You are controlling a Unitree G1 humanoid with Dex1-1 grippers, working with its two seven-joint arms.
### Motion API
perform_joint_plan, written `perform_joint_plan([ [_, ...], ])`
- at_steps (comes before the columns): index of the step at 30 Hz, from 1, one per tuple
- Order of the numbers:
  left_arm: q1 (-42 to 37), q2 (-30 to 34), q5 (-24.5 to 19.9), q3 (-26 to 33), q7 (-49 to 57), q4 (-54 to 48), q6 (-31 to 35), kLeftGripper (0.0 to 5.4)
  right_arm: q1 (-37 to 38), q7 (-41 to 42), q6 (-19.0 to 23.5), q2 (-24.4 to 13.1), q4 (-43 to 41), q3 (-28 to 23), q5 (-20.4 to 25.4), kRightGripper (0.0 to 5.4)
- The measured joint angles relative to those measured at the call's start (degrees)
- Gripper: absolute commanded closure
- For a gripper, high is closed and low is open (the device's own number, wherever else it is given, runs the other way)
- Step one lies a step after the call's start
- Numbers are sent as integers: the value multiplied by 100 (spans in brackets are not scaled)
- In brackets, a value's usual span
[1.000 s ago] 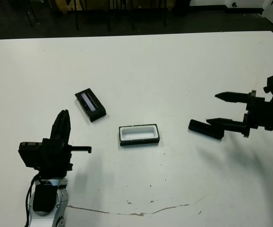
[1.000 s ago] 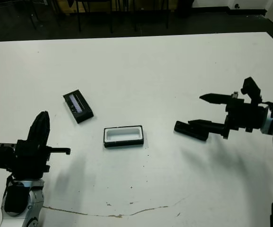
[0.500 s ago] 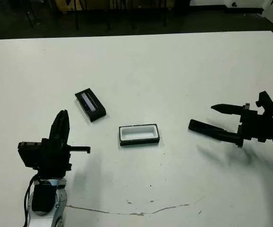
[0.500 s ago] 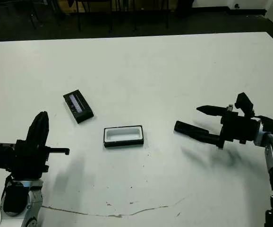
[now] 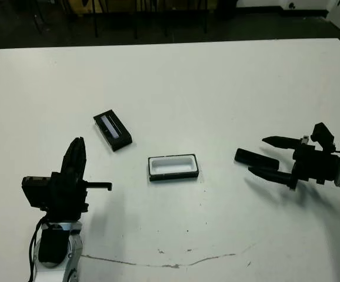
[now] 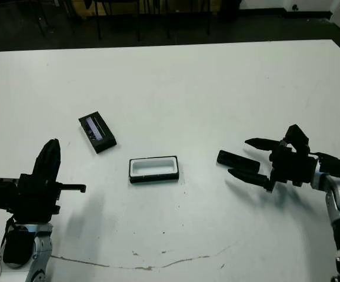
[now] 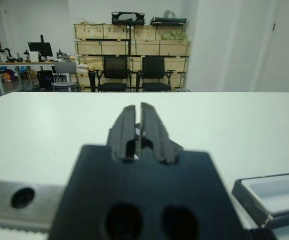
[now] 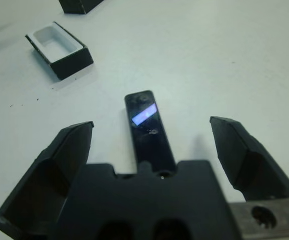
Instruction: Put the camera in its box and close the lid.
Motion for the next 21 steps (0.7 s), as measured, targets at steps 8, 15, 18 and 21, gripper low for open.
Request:
perform_joint_plan([
  [8, 1, -1, -2, 30, 4, 3, 19, 540, 62, 10, -51, -62, 322, 125, -32, 1],
  [15, 1, 1, -2, 33, 2, -25, 35, 540, -415, 221, -1103, 35, 1711, 155, -110, 1],
  [18, 0, 3, -6, 42, -16, -25, 34, 540, -423, 230, -1116, 39, 1774, 142, -106, 1],
  [21, 1, 5, -13, 51, -25, -25, 35, 540, -490, 230, -1116, 51, 1899, 132, -104, 1],
])
